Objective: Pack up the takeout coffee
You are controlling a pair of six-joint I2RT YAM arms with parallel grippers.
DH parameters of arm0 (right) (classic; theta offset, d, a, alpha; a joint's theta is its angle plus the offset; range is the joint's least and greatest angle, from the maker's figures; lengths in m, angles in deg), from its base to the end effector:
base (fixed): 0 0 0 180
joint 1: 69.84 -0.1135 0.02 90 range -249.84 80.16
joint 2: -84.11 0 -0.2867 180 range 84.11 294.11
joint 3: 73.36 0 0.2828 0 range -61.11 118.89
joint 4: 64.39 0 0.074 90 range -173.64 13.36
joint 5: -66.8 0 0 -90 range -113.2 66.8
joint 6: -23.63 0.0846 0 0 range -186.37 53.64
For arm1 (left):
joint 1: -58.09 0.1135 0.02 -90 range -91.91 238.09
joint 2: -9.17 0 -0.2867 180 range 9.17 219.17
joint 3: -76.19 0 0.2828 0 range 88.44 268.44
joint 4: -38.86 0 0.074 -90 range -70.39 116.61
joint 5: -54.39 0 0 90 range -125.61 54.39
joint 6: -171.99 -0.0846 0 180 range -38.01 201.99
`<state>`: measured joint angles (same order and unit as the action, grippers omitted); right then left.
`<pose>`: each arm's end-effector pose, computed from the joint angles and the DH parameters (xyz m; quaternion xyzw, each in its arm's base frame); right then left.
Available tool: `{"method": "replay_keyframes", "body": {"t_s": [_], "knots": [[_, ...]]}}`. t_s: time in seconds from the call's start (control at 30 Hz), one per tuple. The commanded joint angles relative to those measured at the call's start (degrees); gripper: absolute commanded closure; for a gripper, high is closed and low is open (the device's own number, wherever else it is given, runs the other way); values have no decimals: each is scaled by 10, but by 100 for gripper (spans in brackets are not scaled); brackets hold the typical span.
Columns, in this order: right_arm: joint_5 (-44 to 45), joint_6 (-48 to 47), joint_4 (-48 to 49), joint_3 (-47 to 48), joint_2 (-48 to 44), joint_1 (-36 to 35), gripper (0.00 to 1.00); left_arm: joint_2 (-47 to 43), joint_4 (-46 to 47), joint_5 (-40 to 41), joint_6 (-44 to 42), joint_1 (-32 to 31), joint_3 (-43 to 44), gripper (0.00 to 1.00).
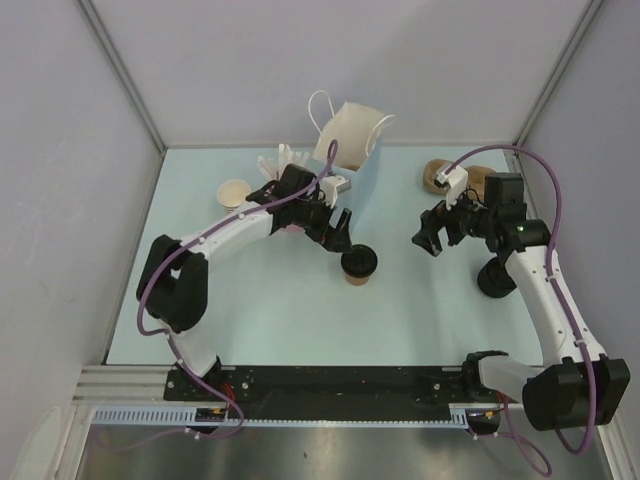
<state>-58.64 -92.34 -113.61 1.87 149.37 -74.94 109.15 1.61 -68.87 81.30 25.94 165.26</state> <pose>0.2837 0.0746 0.3324 -0.3562 0.7943 0.1965 0.4513 0.3512 -0.2755 0.2345 0.3510 0.8296 -0.3501 0.2568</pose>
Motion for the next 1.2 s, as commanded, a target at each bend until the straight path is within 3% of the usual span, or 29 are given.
{"method": "replay_keyframes", "body": {"t_s": [0.0,0.3,0.9,1.17], "knots": [[-9,-7,21,-2,0,-13,2,26,36,-19,38,-7,25,0],[-2,-15,19,-5,3,-27,3,50,61,-18,54,-18,27,2],[8,-25,16,-7,9,-41,4,72,57,-24,50,-19,15,29],[9,-26,15,-8,16,-47,5,77,50,-17,43,-18,12,31]]}}
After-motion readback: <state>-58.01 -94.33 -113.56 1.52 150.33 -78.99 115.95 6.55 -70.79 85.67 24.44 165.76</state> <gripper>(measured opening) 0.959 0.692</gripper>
